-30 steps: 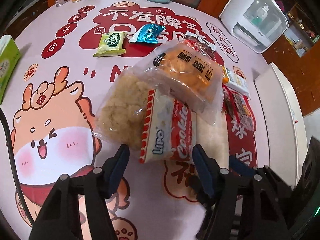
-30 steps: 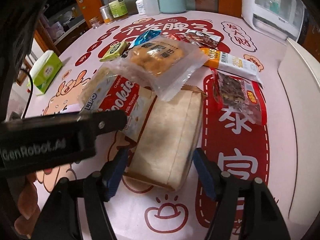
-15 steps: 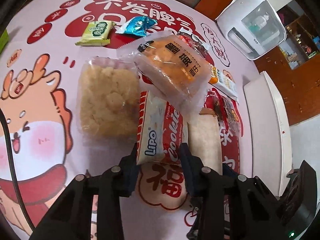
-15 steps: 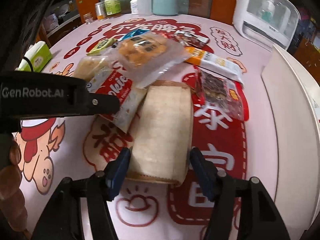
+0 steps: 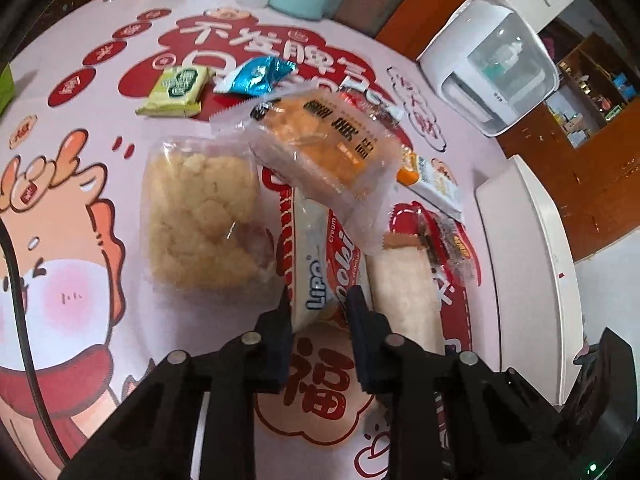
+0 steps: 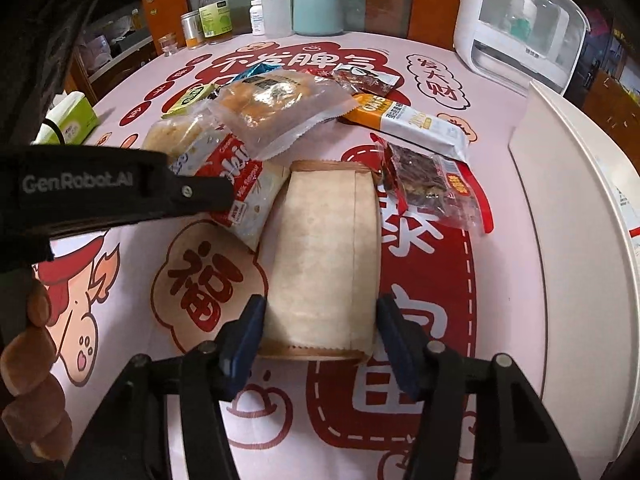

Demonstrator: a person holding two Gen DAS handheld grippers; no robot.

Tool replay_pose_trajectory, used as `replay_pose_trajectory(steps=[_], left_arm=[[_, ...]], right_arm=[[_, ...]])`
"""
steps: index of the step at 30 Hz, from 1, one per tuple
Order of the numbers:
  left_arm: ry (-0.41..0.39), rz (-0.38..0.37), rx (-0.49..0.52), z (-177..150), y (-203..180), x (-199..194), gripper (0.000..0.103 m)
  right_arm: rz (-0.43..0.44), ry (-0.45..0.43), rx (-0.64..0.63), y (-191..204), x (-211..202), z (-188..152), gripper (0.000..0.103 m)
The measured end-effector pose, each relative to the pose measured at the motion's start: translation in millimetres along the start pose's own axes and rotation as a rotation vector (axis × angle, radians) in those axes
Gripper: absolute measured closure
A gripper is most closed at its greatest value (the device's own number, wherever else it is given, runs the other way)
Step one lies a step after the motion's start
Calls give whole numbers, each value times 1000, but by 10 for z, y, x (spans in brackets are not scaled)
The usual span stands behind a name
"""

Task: Organize snacks
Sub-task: 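Grasp the Lipo cookie pack with the left tool while the right tool grasps the bread loaf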

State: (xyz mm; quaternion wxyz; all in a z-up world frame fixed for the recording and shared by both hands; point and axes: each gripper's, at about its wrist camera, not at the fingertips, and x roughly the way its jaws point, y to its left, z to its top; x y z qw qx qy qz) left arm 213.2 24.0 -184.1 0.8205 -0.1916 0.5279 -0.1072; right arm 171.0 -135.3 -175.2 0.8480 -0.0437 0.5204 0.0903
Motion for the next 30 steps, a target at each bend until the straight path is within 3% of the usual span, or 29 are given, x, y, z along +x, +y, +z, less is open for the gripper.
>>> replay_pose_trajectory(steps=[6,14,30], left_arm=[[-48,39,65,-101,-47,-239,89],[-135,73,161,-310,-138,-707,91],[-208,42,256,-492,-474,-1194,91]], right_arm=[[61,-8,18,-44,-110,-51,47],[109,-56,56,-155,-386,-75,47],[142,-147,85,-271,-847,-132,47]])
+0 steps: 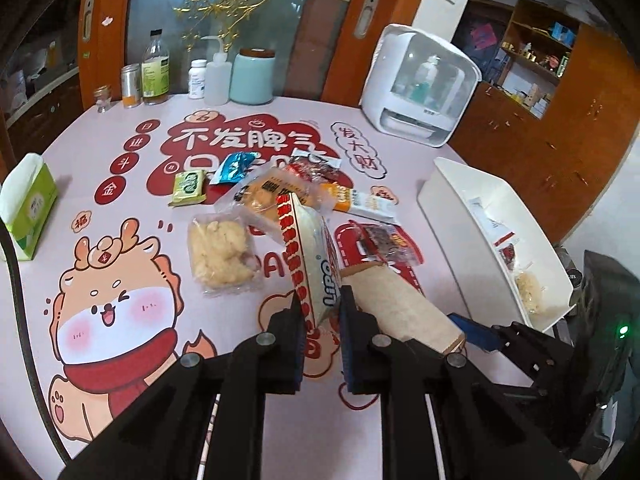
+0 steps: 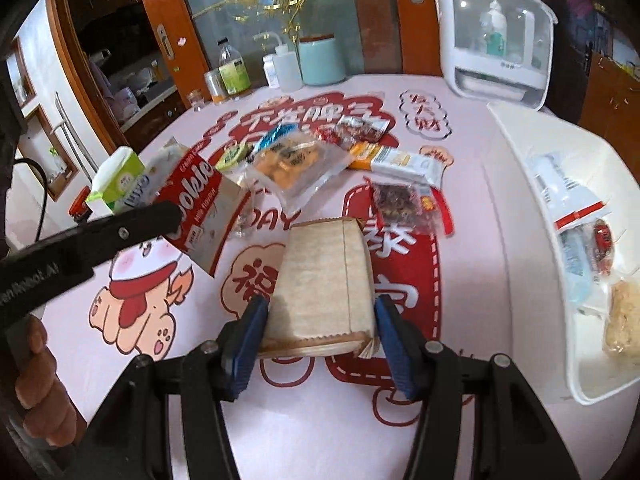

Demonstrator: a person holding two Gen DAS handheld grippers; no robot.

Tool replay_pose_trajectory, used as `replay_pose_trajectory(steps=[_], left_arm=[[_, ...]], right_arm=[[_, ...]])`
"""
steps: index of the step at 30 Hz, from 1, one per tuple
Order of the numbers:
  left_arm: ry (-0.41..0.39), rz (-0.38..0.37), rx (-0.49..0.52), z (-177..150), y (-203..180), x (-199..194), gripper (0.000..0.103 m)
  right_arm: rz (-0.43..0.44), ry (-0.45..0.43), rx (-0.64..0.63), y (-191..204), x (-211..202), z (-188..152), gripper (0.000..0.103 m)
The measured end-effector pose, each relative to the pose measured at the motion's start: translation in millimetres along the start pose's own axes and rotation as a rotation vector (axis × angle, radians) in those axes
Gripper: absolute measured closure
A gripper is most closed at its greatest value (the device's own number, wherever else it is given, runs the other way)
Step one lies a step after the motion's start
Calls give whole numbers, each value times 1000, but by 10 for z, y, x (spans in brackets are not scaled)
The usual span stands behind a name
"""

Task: Organize snacks
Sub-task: 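Grasp the Lipo cookie pack with the left tool while the right tool grasps the bread loaf, then carry the cookie pack and bread loaf into the white tray and open both tools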

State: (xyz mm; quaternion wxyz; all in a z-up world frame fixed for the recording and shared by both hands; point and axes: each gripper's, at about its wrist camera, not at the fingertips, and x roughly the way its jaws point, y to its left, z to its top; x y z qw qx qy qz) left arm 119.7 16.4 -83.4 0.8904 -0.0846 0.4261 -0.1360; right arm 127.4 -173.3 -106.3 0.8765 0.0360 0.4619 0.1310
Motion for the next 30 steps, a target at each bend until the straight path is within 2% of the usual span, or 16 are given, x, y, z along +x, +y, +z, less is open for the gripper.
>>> replay_pose_trajectory(steps=[9,16,17,18,21,23,25,28,30], left_arm=[[-43,-54,87,142,-424,-213,91],[-85,-159,186,559,-1070,-363,91],[-90,-172,196,617,-1162,-370,91],[-96,-187,210,684,-1266,-378,91],[-120,-234,262,879,-1649,-357,91],[-111,-259,287,957,-1893,-227,90],[-75,-278,297,997,-2124,-8,90],[-18,-278,329,982,-2441,369,90],[21,-285,346,953,-2612,606,90]], right_arm=[[-14,-172,31,-125,-644,137,47],[-108,-340,88,-443,-1256,282,48],[-127,-360,96,-495,-1325,310,73],[-153,-378,101,-554,-1399,333,102],[-168,-390,153,-859,-1571,470,102],[-266,-410,178,-1076,-1624,531,102],[-342,-395,215,-1298,-1601,553,102],[-390,-353,279,-1672,-1502,493,102],[-420,-330,293,-1786,-1440,421,102]])
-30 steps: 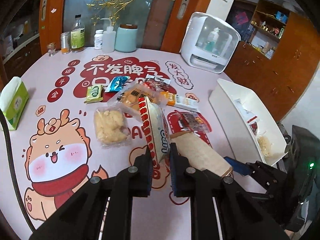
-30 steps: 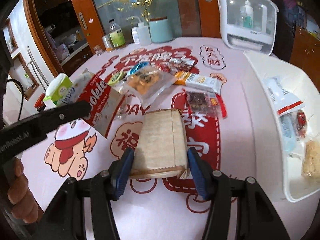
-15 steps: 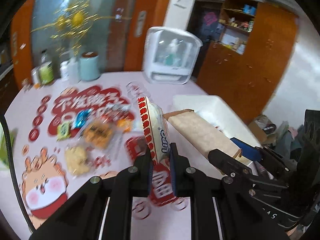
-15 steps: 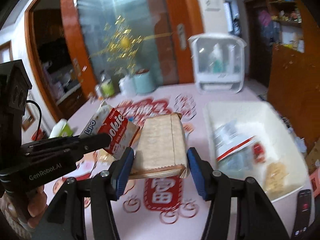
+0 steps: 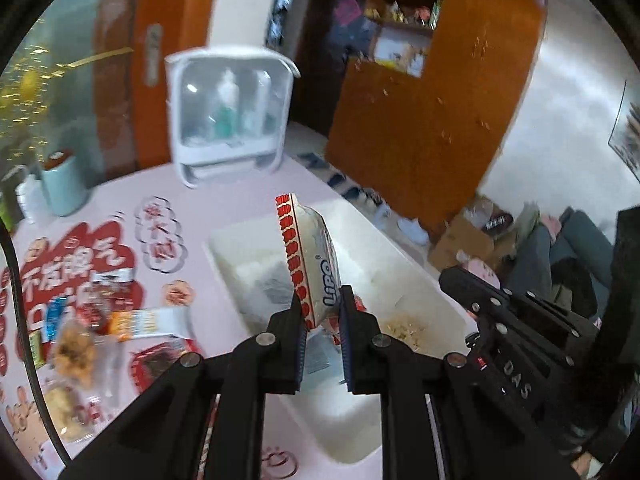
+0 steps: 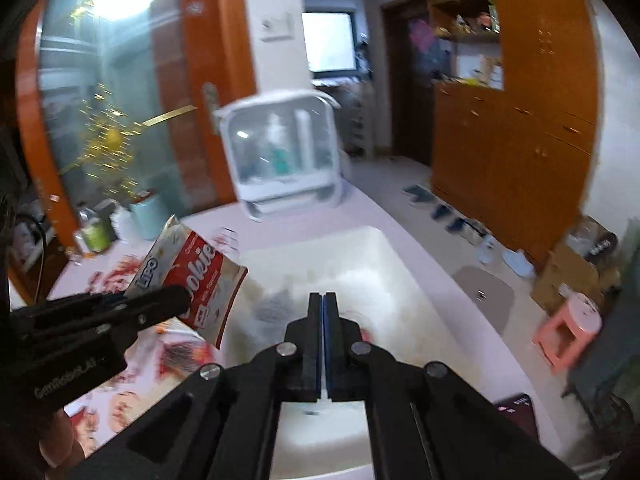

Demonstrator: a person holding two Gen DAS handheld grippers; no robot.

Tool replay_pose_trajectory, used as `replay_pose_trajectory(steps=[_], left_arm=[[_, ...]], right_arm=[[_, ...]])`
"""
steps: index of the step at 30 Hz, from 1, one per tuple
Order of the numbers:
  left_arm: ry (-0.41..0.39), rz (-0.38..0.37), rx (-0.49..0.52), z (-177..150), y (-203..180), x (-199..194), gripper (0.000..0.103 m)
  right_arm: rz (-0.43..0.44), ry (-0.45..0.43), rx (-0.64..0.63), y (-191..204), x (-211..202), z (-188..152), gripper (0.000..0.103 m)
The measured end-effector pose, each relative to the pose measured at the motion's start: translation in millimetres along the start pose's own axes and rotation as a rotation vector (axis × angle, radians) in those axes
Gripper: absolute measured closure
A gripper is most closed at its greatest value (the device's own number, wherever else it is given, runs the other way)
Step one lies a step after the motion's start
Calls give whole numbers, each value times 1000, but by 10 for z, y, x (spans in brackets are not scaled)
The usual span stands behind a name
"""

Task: Organize snacks
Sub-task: 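Carry the cookie pack and bread loaf into the white tray and open both tools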

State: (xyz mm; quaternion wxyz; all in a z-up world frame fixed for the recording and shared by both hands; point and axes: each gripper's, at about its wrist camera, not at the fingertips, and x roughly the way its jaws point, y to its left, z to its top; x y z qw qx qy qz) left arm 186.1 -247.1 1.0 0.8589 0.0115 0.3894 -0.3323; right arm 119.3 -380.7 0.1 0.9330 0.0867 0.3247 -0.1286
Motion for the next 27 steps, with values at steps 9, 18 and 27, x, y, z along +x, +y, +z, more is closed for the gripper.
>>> replay_pose_trajectory(steps=[9,18,27], left_arm=[[120,3,53,-48,-254,785,72],[103,45,-23,-121,35,772,34],[59,128,-64,-252,480,269,27]], right_arm=[[-44,108,15,-247,412,-271,102],[13,159,43,-275,588,-360,101],[89,149,-4,81,435,-365,98]])
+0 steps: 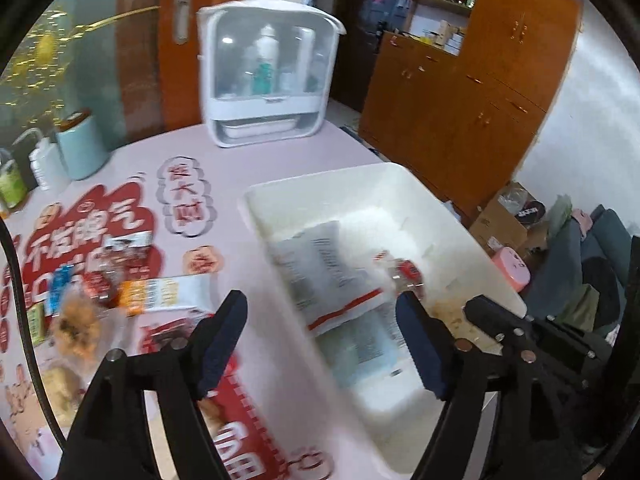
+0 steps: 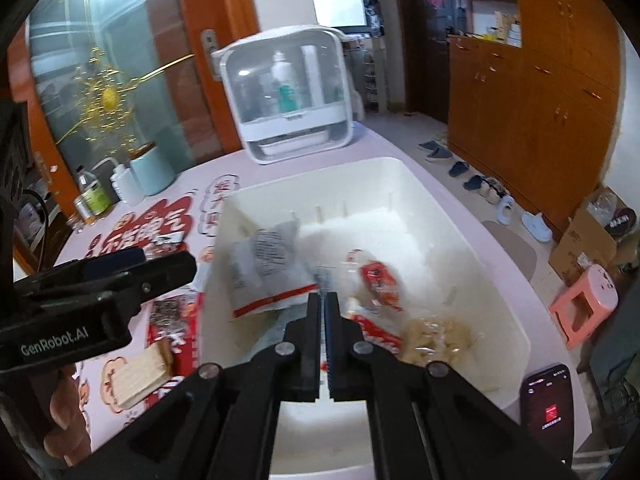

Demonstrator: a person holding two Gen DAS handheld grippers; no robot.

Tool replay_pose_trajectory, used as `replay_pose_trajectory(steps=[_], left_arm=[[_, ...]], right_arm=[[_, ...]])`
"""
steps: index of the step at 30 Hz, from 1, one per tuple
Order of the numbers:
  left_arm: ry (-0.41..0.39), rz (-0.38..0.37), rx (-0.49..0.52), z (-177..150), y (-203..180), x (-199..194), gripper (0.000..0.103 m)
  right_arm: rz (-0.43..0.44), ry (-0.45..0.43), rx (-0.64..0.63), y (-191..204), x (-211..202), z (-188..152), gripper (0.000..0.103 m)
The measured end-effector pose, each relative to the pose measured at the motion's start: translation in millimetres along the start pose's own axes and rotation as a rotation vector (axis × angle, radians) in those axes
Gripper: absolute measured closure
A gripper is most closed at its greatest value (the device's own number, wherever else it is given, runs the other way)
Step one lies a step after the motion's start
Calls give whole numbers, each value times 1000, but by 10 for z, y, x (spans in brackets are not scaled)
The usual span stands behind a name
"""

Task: Organize snacks
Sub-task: 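Move both tools back over the remaining snacks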

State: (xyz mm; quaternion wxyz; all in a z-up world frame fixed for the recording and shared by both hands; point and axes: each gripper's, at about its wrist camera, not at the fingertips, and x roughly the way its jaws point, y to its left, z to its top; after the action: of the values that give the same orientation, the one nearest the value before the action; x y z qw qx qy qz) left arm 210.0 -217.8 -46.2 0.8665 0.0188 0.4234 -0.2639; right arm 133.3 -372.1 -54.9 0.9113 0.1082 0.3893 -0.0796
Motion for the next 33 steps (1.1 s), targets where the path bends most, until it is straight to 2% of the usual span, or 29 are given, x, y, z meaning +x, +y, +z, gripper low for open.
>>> replay_pose_trajectory(steps=[1,3,5,6,14,18,22,28,33], left_arm=[[-6,14,-1,-22,82,-82,26],[-15,43,-6,-63,250,-246,26],[-32,80,-15,-99,454,-434,26],[-46,109,-22,-125,582,-559,26],[-127,257,-94,-265,1399,-1322,20],[-135,297,-140,-408,1747,-1511,19],[-115,317,-185,-549,2031,-1474,19],[-33,323,-269,-780,2399,-1119,19],[44,345,-305,-928,2574,-727,19]], right_arm=[[14,-6,-10,73,-42,7,95],[30,-18,-22,169,-101,22,76],[49,-47,-39,297,-197,38,64],[57,-64,-51,378,-251,39,61],[161,-71,-131,952,-442,16,60],[203,-47,-164,1236,-406,-62,50],[253,29,-171,1522,-224,-175,47],[275,164,-136,1747,145,-317,47],[261,317,-28,1774,518,-480,47]])
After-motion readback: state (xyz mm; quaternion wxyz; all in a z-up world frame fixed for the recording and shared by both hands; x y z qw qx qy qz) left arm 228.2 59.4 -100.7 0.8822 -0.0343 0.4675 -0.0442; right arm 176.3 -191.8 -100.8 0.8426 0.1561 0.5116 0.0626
